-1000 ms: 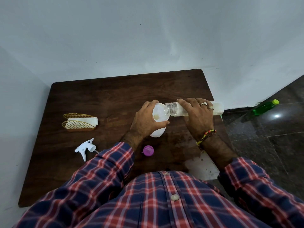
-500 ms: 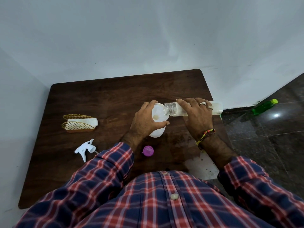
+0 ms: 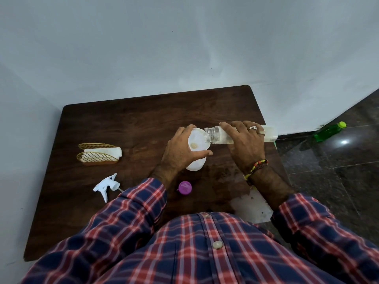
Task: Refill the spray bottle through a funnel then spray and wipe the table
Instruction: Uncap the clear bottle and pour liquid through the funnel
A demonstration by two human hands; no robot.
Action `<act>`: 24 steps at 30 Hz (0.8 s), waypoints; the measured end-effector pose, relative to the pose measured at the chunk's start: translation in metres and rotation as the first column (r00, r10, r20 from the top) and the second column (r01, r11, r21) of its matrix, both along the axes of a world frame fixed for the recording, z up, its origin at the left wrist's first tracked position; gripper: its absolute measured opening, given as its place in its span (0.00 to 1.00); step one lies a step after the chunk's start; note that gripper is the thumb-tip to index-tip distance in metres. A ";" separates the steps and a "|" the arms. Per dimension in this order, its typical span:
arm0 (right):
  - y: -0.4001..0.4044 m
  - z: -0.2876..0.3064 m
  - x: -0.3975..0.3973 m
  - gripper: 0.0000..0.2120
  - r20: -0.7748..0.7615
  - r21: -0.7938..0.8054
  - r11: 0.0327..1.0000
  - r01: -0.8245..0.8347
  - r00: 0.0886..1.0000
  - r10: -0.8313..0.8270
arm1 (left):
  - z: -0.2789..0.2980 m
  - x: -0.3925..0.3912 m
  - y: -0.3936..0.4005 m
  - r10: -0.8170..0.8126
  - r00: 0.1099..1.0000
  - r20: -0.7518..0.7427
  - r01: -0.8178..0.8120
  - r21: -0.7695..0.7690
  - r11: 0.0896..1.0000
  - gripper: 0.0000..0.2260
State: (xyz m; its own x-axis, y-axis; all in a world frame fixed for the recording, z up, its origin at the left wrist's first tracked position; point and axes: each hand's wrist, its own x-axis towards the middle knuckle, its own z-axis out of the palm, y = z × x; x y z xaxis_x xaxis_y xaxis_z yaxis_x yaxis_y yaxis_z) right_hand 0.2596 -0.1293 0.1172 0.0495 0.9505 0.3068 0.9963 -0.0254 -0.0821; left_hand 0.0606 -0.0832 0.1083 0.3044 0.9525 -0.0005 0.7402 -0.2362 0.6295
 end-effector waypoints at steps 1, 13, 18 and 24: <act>0.000 0.000 0.000 0.29 -0.002 -0.003 1.000 0.001 1.000 -0.001 | 0.000 0.000 0.000 0.002 1.000 -0.003 -0.002 -0.007 1.000 0.40; 0.001 -0.002 0.000 0.29 -0.001 0.004 1.000 0.006 1.000 -0.006 | -0.001 0.002 0.001 0.010 1.000 -0.007 -0.010 -0.003 1.000 0.37; 0.002 -0.002 0.001 0.29 0.000 0.002 1.000 0.005 1.000 -0.005 | -0.002 0.003 0.001 0.013 1.000 -0.009 -0.013 -0.011 1.000 0.38; 0.000 -0.003 0.001 0.27 0.005 0.026 1.000 0.000 1.000 0.000 | -0.002 0.003 0.000 0.013 1.000 -0.010 -0.013 -0.007 1.000 0.37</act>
State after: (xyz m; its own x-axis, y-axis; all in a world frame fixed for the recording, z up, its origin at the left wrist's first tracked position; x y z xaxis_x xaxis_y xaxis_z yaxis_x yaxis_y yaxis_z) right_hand 0.2606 -0.1289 0.1146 0.0483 0.9421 0.3317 0.9967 -0.0237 -0.0780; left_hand 0.0637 -0.0836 0.1060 0.2916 0.9565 -0.0100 0.7496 -0.2221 0.6235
